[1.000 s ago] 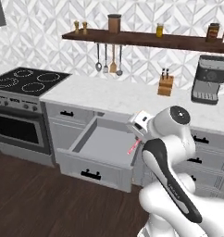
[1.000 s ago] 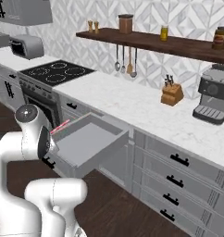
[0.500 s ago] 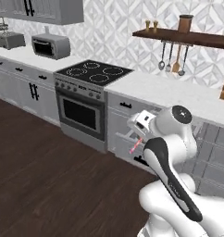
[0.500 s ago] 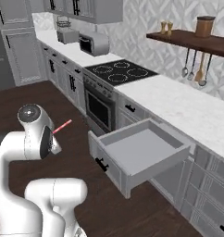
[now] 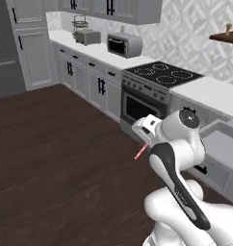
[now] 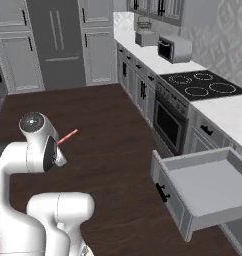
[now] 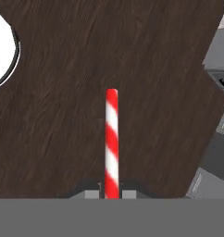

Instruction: Take a straw from the drawer in front and place it inside the glass cup on the dining counter.

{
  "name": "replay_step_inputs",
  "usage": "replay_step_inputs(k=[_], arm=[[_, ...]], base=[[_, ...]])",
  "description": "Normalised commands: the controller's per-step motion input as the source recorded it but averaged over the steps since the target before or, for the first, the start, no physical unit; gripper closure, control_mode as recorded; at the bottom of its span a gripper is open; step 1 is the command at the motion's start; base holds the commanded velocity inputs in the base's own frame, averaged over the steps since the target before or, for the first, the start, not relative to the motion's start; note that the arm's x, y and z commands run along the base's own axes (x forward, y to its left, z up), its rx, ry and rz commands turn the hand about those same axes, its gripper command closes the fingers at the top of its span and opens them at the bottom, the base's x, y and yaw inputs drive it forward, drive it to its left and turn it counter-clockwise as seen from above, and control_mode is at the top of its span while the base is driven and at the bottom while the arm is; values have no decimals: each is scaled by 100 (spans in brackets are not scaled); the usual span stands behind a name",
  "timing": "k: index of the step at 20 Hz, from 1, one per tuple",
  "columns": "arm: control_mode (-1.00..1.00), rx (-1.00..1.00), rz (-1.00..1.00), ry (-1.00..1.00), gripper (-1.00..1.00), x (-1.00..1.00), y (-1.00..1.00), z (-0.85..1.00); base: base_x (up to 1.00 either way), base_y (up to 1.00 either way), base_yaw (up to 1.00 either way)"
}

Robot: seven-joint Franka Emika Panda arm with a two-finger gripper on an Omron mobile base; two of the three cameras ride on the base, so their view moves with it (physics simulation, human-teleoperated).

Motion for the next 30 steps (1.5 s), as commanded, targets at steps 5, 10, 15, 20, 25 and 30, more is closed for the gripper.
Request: replay_step_inputs(k=[5, 10, 15, 20, 25, 30], arm=[[100, 0, 0, 0, 100, 0, 0, 0], [100, 0, 0, 0, 100, 0, 0, 0], [100, 0, 0, 0, 100, 0, 0, 0], [100, 0, 0, 0, 100, 0, 0, 0], [100, 0, 0, 0, 100, 0, 0, 0], [100, 0, 0, 0, 100, 0, 0, 0]], base=[[15, 51, 44], [49, 52, 31], [94, 46, 21], [100, 39, 25], [94, 33, 46], [85, 22, 55]])
